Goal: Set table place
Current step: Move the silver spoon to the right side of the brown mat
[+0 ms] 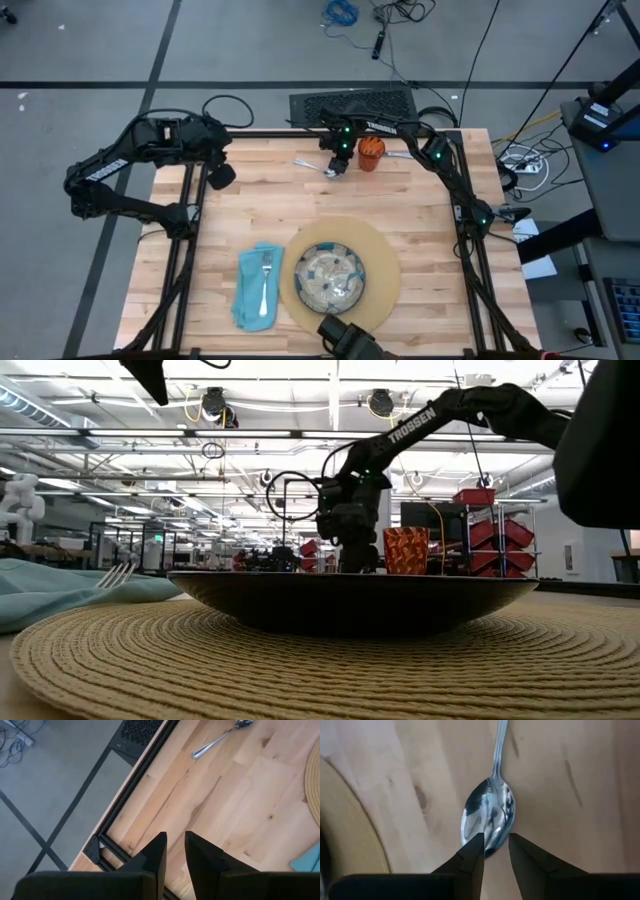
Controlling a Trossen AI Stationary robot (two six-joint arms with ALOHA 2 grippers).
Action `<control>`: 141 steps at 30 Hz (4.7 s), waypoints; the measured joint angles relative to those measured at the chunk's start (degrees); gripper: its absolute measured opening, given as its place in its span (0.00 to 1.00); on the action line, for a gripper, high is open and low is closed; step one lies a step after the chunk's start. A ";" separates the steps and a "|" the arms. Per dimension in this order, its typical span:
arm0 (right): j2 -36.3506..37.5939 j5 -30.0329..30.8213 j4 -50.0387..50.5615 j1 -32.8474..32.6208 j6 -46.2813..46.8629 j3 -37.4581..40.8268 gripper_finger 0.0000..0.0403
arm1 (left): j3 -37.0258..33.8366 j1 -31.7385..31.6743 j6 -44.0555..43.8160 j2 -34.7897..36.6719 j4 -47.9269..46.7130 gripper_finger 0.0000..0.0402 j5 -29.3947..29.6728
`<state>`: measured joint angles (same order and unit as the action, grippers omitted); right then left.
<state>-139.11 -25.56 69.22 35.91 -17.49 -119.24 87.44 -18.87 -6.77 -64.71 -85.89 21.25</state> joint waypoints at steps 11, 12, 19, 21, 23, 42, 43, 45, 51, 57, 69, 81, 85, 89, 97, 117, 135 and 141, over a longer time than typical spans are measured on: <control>0.00 -1.49 0.06 -0.78 -0.63 -0.02 0.20 | 0.00 0.00 0.00 0.00 0.00 0.14 0.00; 0.00 -1.47 0.09 -0.82 -0.62 -0.02 0.20 | 0.00 0.00 0.01 0.00 0.00 0.14 0.01; 0.00 -1.38 1.03 -0.78 -0.51 -0.04 0.20 | 0.00 0.00 -0.01 0.00 -0.02 0.14 0.01; 0.00 -1.36 1.18 -0.78 -0.45 -0.04 0.20 | 0.00 0.00 -0.01 0.00 -0.01 0.14 0.01; -0.18 -1.35 1.41 -0.78 -0.34 -0.04 0.20 | 0.00 0.00 -0.01 0.00 -0.02 0.14 0.01; -3.75 -7.43 0.34 -0.29 -0.73 -0.11 0.04 | 0.00 0.00 1.12 0.00 0.14 0.14 0.03; -3.80 -7.57 0.40 -0.33 -1.10 -0.09 0.02 | 0.00 0.00 1.14 0.02 0.34 0.14 0.03; -3.88 -8.14 0.78 -0.46 -1.45 -0.04 0.01 | 0.00 0.00 1.17 0.01 0.84 0.14 0.03; -3.82 -7.64 0.97 -0.46 -2.34 -0.04 0.00 | 0.00 0.00 1.21 0.00 1.16 0.14 0.03; -2.19 -4.02 1.20 -0.88 -3.81 -0.04 0.00 | 0.00 0.00 1.67 0.00 1.16 0.14 0.05; 3.43 -1.68 2.70 -1.34 -5.81 -2.10 0.00 | 0.00 0.00 1.54 0.00 1.16 0.14 0.05; 4.36 6.28 5.42 -2.05 -12.17 -2.12 0.00 | 0.00 0.00 1.05 0.00 1.18 0.14 0.07; 4.31 8.30 5.55 -1.85 -12.24 -2.12 0.00 | -0.40 0.00 -0.12 0.04 1.53 0.14 0.07; 4.31 8.72 6.62 -1.85 -11.70 -2.12 0.00 | -4.22 0.00 -0.23 0.04 2.09 0.14 0.07; 4.24 7.47 5.07 -1.85 -10.21 -1.88 0.09 | -14.43 0.00 3.24 -1.29 7.64 0.14 2.77; 19.49 10.34 6.73 -3.37 -8.21 -1.88 0.29 | -15.28 -3.63 8.73 -11.36 29.37 0.14 -4.63; 46.35 5.66 12.11 -22.33 1.39 22.73 0.29 | -7.24 -8.06 4.31 -40.46 46.04 0.25 -21.82; 60.20 5.72 0.44 -25.08 8.34 42.24 0.29 | -0.90 -6.75 2.44 -46.11 46.59 0.45 -25.70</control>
<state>-78.91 -19.84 69.66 10.83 -9.15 -77.00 86.53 -25.63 -4.34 -110.82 -39.29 -4.46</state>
